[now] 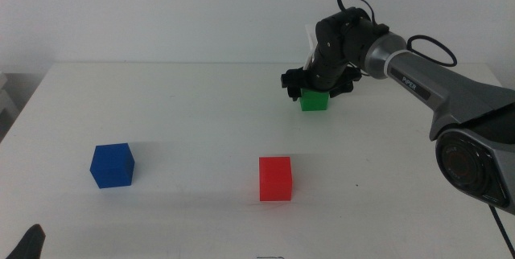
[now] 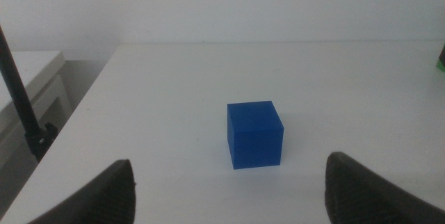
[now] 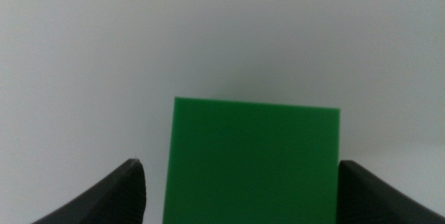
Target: Stack red cubes first, then green, then blue cubes in a specific spot.
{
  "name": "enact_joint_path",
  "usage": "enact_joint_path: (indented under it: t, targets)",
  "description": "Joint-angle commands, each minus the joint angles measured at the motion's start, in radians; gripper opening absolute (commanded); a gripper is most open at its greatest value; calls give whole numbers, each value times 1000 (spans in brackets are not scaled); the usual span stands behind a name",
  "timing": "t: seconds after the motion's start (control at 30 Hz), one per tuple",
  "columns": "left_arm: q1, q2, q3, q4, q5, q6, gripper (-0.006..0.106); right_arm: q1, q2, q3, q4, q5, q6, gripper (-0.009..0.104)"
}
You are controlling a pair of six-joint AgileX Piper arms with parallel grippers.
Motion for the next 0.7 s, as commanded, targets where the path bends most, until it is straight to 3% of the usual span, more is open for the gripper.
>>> enact_joint_path:
  t: [0.0, 0.13, 0.17, 0.43, 0.47, 0.67]
  targets:
    - [0, -18, -4, -10, -79, -13, 94, -9, -74, -31, -16, -37, -17, 82]
    - [0, -18, -4, -10, -79, -13, 94, -9, -73, -31, -16, -38, -17, 82]
    - [0, -18, -4, -10, -79, -13, 94, -10, -74, -31, -21, -38, -11, 56]
    - [0, -18, -4, -10, -79, -13, 94, -19, -79, -31, -37, -39, 3, 10]
    - [0, -18, -4, -10, -79, -13, 94, -19, -91, -31, -36, -28, 3, -1]
    - [0, -18, -4, -10, -79, -13, 94, -10, -198, 48, -12, -33, 10, -1]
